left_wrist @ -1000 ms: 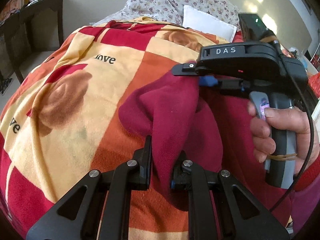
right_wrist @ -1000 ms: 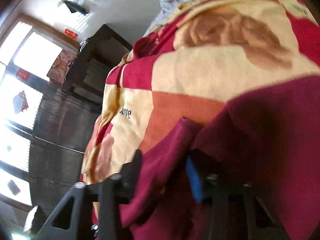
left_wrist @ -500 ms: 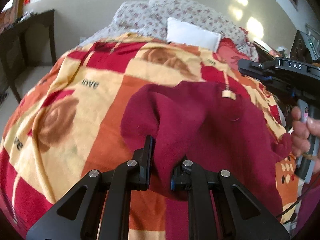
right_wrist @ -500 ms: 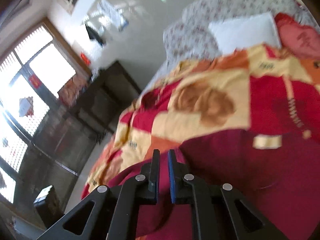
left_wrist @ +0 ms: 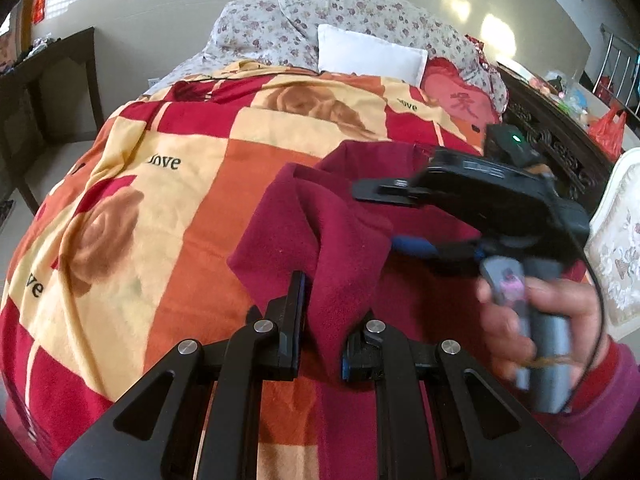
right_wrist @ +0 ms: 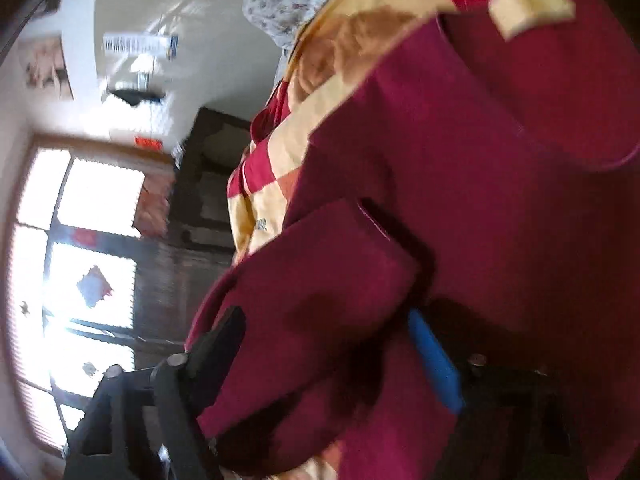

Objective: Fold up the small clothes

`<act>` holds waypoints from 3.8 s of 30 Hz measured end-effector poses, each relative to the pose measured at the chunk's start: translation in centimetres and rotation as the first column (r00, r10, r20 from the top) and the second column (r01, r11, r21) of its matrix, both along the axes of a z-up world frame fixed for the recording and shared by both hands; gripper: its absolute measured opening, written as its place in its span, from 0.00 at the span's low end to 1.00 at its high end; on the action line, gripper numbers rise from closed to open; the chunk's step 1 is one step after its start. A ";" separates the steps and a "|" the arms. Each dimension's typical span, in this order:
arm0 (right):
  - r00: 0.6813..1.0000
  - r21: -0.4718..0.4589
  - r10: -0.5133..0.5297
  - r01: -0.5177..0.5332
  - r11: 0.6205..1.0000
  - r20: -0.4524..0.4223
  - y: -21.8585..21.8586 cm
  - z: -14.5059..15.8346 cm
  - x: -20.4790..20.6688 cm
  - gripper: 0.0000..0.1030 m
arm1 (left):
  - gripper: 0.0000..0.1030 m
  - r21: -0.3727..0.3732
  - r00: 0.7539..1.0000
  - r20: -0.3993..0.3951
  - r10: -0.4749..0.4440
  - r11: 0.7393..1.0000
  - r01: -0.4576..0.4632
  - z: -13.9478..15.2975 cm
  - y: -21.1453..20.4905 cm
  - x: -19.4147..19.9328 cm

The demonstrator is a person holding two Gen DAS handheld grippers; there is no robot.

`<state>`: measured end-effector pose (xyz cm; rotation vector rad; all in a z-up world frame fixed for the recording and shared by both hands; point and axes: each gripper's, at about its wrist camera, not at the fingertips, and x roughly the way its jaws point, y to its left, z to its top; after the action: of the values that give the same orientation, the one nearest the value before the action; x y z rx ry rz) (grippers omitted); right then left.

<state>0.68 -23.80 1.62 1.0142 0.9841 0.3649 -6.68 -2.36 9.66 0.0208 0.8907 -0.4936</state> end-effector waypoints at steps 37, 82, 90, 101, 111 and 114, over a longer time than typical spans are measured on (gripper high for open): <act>0.971 -0.581 0.064 0.083 0.810 0.228 -8.6 10.7 -9.2 0.41 | 0.56 0.119 0.995 -0.068 0.069 0.991 -0.060 -6.2 -3.6 3.4; 0.823 -0.778 0.560 -0.289 0.559 0.097 6.5 4.0 6.5 0.06 | 0.57 -0.003 0.987 -0.108 0.121 0.993 -0.122 -7.2 -0.8 4.0; 0.858 -0.747 0.507 -0.279 0.603 0.089 8.8 1.7 9.5 0.06 | 0.57 -0.001 0.978 -0.107 0.178 0.984 -0.179 -7.1 0.4 4.7; 0.945 -0.735 0.296 -0.101 0.671 0.140 -1.9 6.2 -3.7 0.21 | 0.57 -0.059 0.994 -0.023 0.105 0.993 -0.107 -3.0 -1.7 4.4; 0.999 -0.721 0.047 -0.016 0.693 0.024 -11.9 1.5 -11.6 0.21 | 0.57 0.117 0.996 -0.067 0.057 0.992 -0.049 -7.1 -6.8 5.1; 0.999 -0.702 0.002 0.024 0.712 0.036 -13.6 2.7 -13.4 0.21 | 0.57 0.122 0.997 -0.059 0.054 0.991 -0.046 -6.3 -7.0 4.7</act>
<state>-12.73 -37.44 4.30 0.3038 0.9688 -0.0273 -2.00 -9.39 3.39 0.0934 0.9787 -0.3951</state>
